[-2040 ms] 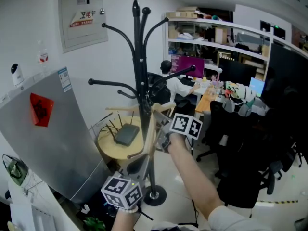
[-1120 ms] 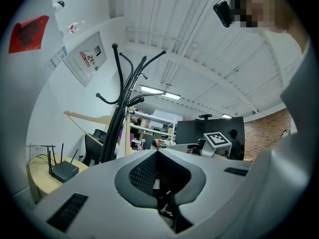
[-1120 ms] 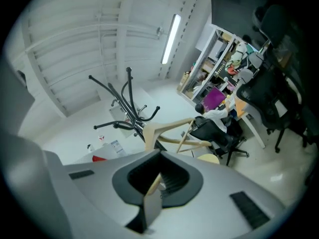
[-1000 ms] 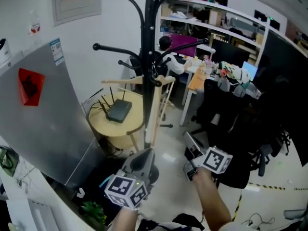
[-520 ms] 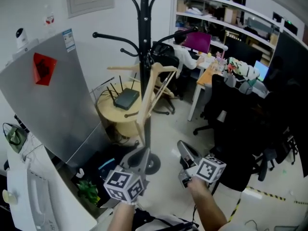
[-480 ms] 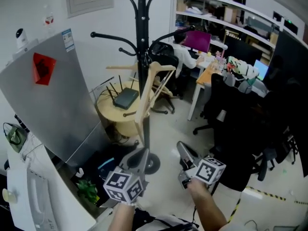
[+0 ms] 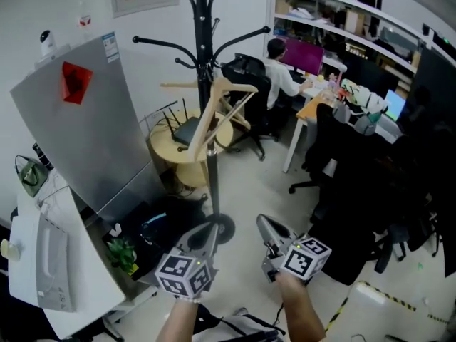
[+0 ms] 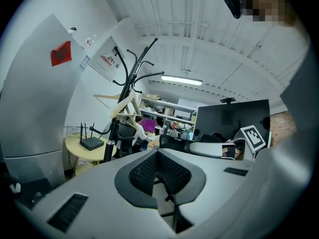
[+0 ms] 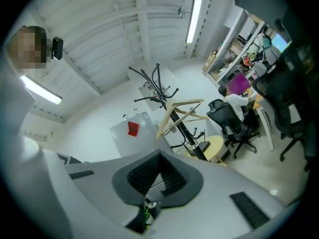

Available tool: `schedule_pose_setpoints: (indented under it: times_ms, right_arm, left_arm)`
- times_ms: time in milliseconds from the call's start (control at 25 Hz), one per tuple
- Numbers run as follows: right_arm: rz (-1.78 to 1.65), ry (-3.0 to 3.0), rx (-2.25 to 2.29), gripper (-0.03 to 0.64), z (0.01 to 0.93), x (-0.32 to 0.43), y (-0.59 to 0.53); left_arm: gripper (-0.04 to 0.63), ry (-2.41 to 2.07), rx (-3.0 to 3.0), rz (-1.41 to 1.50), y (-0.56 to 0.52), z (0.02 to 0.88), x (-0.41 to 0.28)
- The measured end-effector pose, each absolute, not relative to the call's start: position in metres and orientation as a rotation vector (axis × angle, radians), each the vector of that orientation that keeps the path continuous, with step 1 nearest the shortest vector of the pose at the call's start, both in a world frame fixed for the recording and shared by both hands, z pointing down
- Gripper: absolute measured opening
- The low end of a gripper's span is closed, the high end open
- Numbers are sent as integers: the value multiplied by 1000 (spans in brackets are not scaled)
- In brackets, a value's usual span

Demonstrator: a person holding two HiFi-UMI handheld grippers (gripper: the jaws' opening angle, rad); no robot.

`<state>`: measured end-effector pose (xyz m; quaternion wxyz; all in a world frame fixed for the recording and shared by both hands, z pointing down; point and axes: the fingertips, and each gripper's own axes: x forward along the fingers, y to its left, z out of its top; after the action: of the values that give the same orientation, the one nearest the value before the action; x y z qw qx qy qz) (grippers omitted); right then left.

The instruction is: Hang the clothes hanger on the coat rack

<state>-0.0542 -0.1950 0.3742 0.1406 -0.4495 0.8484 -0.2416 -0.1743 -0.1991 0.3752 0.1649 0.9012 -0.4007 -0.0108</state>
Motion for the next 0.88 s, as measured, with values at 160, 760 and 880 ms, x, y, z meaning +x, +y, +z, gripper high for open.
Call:
schedule_pose_setpoints:
  times_ms: [160, 760, 880]
  right_arm:
    - [-587, 2506, -1361, -3, 365, -63, -192]
    - [-603, 2429, -1461, -4, 360, -113, -213]
    - [-590, 2436, -1457, -3, 356, -124, -216]
  left_arm:
    - [-3, -1142, 2573, -8, -202, 374, -173]
    - [-3, -1022, 2598, 22, -222, 372, -204]
    - [-3, -1010, 2583, 8, -224, 373, -213]
